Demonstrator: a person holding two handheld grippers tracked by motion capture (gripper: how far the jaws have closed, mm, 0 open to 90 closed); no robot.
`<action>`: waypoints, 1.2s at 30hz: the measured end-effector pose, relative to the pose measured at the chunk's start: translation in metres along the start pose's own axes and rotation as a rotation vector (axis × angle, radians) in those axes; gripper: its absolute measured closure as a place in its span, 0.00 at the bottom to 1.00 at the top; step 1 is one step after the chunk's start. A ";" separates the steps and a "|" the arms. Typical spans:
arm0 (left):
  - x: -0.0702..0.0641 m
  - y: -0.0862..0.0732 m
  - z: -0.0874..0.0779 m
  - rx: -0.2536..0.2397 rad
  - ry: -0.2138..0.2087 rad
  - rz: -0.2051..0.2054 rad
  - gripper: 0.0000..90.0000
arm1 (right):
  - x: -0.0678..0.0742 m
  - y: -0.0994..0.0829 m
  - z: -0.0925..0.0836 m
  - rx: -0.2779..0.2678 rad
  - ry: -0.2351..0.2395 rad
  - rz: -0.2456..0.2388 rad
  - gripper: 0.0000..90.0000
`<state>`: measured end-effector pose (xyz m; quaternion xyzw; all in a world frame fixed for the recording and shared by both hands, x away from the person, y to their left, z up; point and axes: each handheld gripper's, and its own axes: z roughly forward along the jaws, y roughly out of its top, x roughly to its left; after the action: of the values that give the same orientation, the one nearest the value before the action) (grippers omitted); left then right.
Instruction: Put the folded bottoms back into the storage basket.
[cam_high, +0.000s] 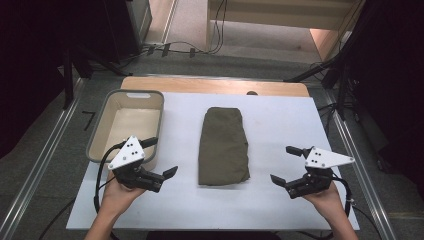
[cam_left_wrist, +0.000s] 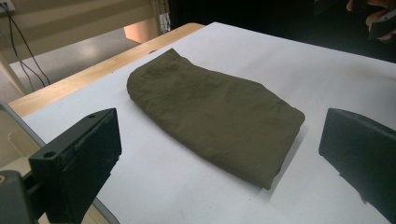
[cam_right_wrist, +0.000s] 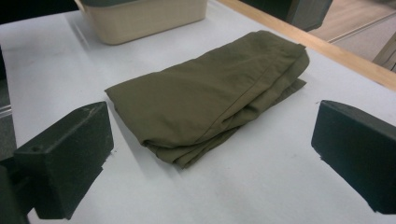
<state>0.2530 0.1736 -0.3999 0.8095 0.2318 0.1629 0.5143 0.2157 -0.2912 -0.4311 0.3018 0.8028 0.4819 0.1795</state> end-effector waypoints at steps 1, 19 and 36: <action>0.000 0.000 0.000 0.001 0.000 0.000 0.00 | 0.001 0.000 0.002 0.007 0.004 -0.002 0.00; -0.001 0.000 0.001 0.007 -0.003 0.003 0.00 | 0.011 -0.009 0.051 0.148 0.085 0.009 0.00; 0.000 -0.001 0.002 0.005 -0.009 -0.001 0.00 | 0.023 -0.021 0.080 0.231 0.118 -0.054 0.00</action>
<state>0.2537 0.1720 -0.4018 0.8115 0.2301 0.1585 0.5132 0.2385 -0.2302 -0.4869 0.2700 0.8700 0.3979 0.1088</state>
